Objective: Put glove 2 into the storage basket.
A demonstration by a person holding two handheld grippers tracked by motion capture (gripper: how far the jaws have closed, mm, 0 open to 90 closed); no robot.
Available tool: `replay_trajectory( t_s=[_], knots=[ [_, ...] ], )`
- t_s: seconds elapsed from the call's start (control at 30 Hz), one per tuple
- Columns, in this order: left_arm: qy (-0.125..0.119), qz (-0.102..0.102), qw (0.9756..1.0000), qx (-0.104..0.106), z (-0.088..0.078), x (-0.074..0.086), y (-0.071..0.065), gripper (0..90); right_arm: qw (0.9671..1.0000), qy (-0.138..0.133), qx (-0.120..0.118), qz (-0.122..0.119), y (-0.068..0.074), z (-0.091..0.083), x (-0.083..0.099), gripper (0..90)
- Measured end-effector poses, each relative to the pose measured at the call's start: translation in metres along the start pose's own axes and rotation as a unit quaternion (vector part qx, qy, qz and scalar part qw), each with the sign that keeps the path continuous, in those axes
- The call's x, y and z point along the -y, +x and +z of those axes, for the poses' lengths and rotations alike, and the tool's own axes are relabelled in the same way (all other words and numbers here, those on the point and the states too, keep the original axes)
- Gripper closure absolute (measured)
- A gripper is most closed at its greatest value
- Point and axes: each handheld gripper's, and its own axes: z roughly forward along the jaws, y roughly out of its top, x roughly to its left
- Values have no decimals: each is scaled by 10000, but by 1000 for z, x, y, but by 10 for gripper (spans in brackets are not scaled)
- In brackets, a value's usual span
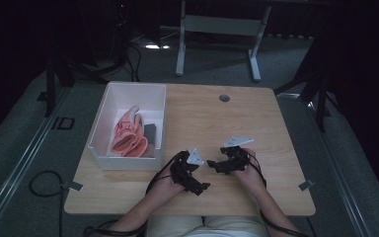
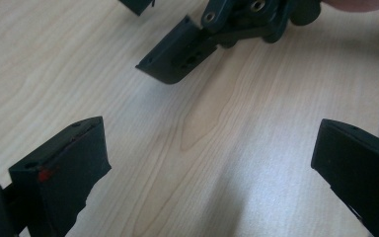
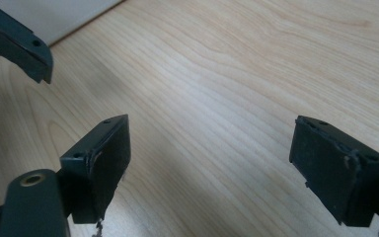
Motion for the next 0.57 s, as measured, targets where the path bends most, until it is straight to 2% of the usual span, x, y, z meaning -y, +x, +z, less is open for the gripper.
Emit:
replay_trajectory(
  t_s=[0.13, 0.4, 0.57],
  knots=[
    [-36, -86, 10000, 29, 8, 8, 0, 5, 9999, -97, 71, -124, -1, 2, 6, 155],
    [23, -71, 10000, -50, 12, 13, -2, 5, 9995, -119, 124, -268, -3, 3, 15, 144],
    [-5, -70, 10000, -24, 11, 13, -4, 5, 9992, -178, 157, -323, -2, 3, 16, 144]
  ],
)
